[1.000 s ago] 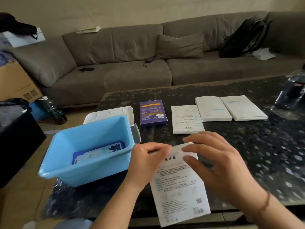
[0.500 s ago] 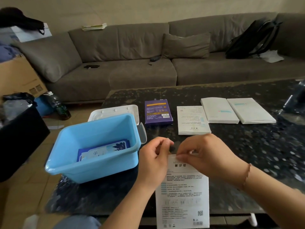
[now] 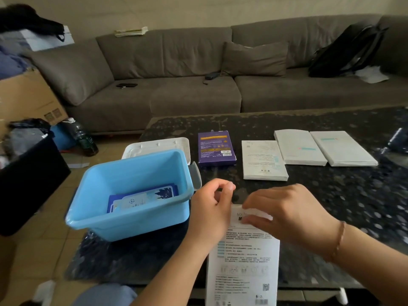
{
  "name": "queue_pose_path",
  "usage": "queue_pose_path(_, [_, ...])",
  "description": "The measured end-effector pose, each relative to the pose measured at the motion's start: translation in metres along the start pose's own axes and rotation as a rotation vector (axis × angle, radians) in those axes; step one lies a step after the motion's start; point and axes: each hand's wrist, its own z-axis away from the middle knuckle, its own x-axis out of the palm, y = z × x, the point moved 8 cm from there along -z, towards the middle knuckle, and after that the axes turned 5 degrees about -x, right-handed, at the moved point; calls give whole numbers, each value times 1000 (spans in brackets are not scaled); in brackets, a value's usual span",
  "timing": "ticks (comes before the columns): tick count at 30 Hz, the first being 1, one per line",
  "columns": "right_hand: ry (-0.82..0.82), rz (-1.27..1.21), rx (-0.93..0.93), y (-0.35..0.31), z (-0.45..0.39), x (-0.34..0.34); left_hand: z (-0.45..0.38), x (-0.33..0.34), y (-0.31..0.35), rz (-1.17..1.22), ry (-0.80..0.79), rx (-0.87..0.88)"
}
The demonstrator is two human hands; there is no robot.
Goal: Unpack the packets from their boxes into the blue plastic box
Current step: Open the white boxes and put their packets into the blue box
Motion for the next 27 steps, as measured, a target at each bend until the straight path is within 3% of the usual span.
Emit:
queue_pose_path(10, [-25, 21, -131, 0, 1, 6, -1, 0, -6, -10, -36, -58])
queue_pose_path(27, [-20, -57, -109, 4, 1, 15, 0, 2, -5, -14, -79, -46])
